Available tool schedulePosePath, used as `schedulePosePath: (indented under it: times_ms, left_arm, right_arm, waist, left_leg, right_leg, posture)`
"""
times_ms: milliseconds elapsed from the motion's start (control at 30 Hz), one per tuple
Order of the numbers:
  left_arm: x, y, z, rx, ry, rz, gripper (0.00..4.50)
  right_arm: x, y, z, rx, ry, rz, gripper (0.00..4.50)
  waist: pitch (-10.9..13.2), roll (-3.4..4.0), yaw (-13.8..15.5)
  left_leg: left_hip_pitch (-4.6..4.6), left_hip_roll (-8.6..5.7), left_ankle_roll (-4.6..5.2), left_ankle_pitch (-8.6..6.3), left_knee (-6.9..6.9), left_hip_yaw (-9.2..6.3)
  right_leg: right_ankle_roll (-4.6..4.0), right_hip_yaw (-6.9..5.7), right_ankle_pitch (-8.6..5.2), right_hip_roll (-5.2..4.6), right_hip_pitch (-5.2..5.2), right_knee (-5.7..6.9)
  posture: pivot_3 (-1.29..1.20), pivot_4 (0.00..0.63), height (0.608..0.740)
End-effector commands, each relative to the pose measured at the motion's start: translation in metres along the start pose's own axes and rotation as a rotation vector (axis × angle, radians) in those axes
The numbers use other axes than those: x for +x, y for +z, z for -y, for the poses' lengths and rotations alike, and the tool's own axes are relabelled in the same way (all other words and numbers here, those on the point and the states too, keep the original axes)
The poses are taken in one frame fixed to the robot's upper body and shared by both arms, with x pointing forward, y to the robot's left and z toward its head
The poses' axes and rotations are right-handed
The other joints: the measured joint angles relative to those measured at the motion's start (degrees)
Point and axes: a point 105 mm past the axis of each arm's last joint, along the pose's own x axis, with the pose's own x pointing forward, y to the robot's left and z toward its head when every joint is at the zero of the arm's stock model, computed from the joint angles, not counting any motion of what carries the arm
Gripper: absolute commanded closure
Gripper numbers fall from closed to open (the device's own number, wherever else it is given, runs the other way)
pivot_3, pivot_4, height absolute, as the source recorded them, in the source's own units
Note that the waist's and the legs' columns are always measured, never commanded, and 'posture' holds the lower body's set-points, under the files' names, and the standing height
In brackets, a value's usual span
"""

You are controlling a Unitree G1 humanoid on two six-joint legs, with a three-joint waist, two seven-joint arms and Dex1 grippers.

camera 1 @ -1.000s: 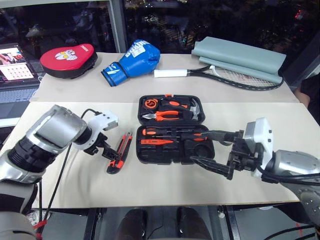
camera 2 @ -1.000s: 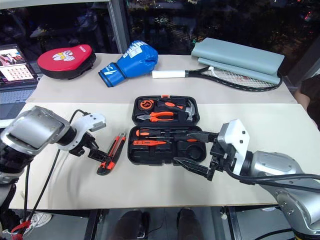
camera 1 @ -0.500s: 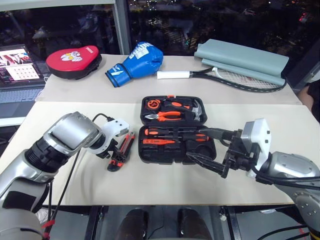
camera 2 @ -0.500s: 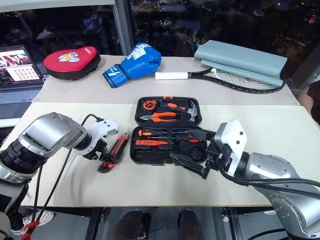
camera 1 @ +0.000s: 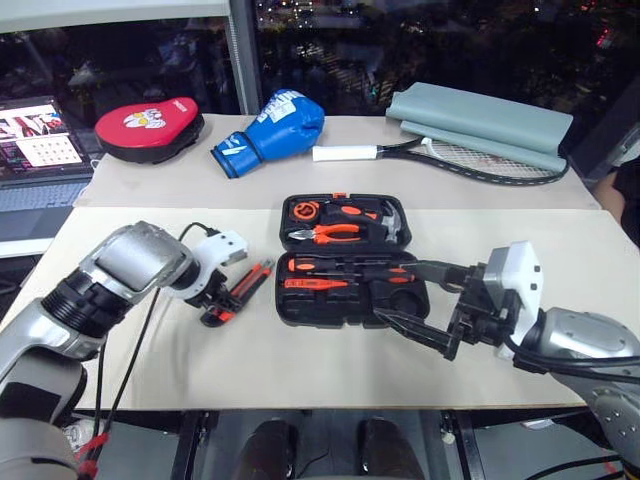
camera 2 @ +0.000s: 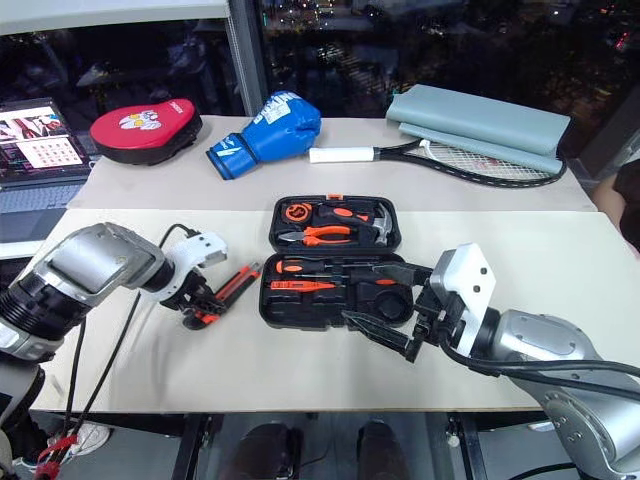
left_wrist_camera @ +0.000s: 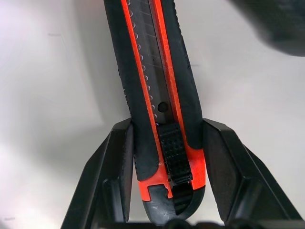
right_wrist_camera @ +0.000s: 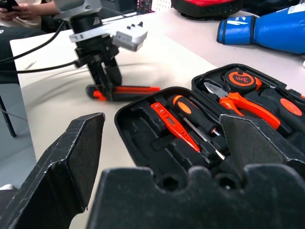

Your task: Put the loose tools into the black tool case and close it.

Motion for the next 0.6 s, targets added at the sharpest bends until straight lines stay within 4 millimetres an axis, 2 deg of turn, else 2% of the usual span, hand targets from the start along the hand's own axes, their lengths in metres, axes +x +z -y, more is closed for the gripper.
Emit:
schedulePosePath:
  times_ms: [33,67,133,200,300,367,467,600]
  left_arm:
    - [-0.029,0.039,-0.014,0.222,0.0,0.121,2.82]
    - [-0.033,0.047,-0.015,0.265,0.0,0.136,2.82]
    - [-0.04,0.069,-0.007,0.415,-0.035,0.196,2.82]
    - [-0.046,0.089,0.014,0.543,-0.135,0.258,2.82]
    - [-0.046,0.121,0.052,0.664,-0.263,0.389,2.82]
    - [-0.04,0.127,0.069,0.706,-0.321,0.392,2.82]
    - [-0.028,0.124,0.094,0.782,-0.406,0.343,2.82]
    - [-0.014,0.122,0.112,0.842,-0.422,0.278,2.82]
  right_arm:
    - [-0.005,0.011,-0.002,-0.034,0.015,0.019,0.0]
    - [-0.005,0.011,-0.003,-0.033,0.02,0.016,0.0]
    - [-0.005,0.011,-0.003,-0.035,0.032,0.008,0.0]
    - [-0.005,0.012,-0.002,-0.037,0.035,0.006,0.0]
    - [-0.005,0.012,-0.001,-0.041,0.042,-0.005,0.0]
    - [-0.005,0.011,-0.002,-0.042,0.046,-0.012,0.0]
    - [-0.004,0.011,-0.004,-0.038,0.043,-0.013,0.0]
    - [-0.005,0.008,-0.011,-0.019,0.033,-0.011,0.0]
  waist:
    - [0.1,-0.18,0.1]
    - [0.1,-0.19,0.2]
    - [0.1,-0.21,0.6]
    - [0.1,-0.21,0.6]
    - [0.1,-0.21,0.6]
    - [0.1,-0.22,0.5]
    - [0.1,-0.25,-0.2]
    - [0.1,-0.26,-0.4]
  left_leg:
    - [-0.1,-0.01,-0.02,0.02,0.01,0.0]
    - [-0.17,-0.01,-0.02,0.02,0.01,-0.01]
    - [-0.58,-0.13,0.03,-0.01,0.07,-0.02]
    - [-1.17,-0.21,0.11,-0.05,0.22,-0.01]
    - [-1.45,-0.34,0.31,-0.18,0.36,-0.01]
    - [-1.55,-0.37,0.42,-0.24,0.36,-0.04]
    - [-1.64,-0.48,0.5,-0.29,0.37,-0.02]
    - [-1.53,-0.46,0.5,-0.29,0.37,-0.02]
  right_leg:
    - [0.02,-0.01,0.06,0.01,-0.08,0.0]
    - [0.26,-0.02,0.23,0.0,-0.11,-0.05]
    - [0.1,-0.04,0.48,-0.13,-0.39,-0.12]
    - [0.22,-0.05,0.56,-0.17,-0.91,-0.13]
    - [0.34,-0.09,0.56,-0.3,-0.99,-0.06]
    - [0.44,-0.13,0.6,-0.34,-0.99,-0.17]
    - [0.58,-0.1,0.59,-0.41,-1.0,-0.26]
    - [0.56,-0.06,0.59,-0.38,-0.98,-0.23]
  posture:
    - [0.0,0.15,0.736]
    - [0.0,0.15,0.736]
    - [0.0,0.15,0.736]
    - [0.0,0.15,0.736]
    - [0.0,0.15,0.736]
    - [0.0,0.15,0.736]
    - [0.0,0.15,0.736]
    - [0.0,0.15,0.736]
